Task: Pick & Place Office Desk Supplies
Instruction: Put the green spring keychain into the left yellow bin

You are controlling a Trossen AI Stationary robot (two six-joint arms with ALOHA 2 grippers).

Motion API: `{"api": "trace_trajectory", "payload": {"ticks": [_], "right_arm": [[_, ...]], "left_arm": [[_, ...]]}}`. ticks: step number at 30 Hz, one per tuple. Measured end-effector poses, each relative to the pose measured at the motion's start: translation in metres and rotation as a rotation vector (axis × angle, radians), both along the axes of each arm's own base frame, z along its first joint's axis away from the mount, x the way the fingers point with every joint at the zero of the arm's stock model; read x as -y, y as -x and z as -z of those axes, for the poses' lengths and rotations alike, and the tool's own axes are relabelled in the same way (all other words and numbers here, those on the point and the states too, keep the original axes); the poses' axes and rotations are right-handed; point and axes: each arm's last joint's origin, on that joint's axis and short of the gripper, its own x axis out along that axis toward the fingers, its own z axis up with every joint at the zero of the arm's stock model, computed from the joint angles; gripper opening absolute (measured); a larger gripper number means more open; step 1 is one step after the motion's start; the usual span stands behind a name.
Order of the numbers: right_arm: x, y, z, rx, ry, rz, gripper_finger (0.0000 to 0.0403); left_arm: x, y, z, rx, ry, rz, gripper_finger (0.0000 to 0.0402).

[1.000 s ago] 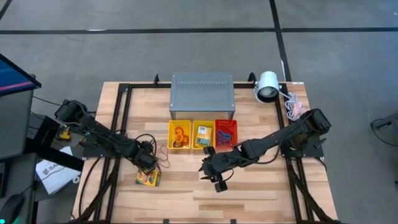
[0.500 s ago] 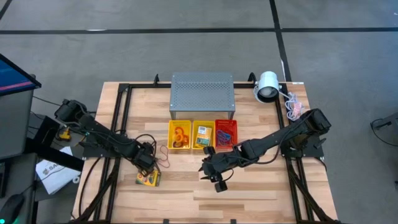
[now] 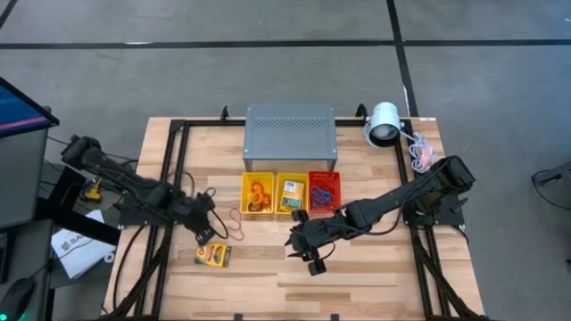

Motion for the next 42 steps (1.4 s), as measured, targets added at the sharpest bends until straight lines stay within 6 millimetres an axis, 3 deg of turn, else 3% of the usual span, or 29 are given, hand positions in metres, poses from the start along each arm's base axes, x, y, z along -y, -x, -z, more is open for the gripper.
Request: {"api": "trace_trajectory", "payload": {"ticks": [13, 23, 32, 42], "right_arm": [[-0.001, -0.009, -0.012, 0.166, 0.026, -0.06, 0.0143], [0.034, -0.041, -0.014, 0.367, -0.018, -0.044, 0.0143], [0.071, -0.07, 0.011, 0.423, -0.158, -0.066, 0.0143], [0.073, -0.085, 0.021, 0.477, -0.196, -0.09, 0.0143]], "left_arm": [[0.003, -0.005, -0.054, 0.616, 0.075, 0.235, 0.0001], [0.013, -0.025, -0.057, 0.757, -0.049, 0.395, 0.0001], [0.011, -0.031, -0.057, 0.782, -0.152, 0.411, 0.0002], [0.001, -0.048, -0.057, 0.837, -0.196, 0.436, 0.0002]]}}
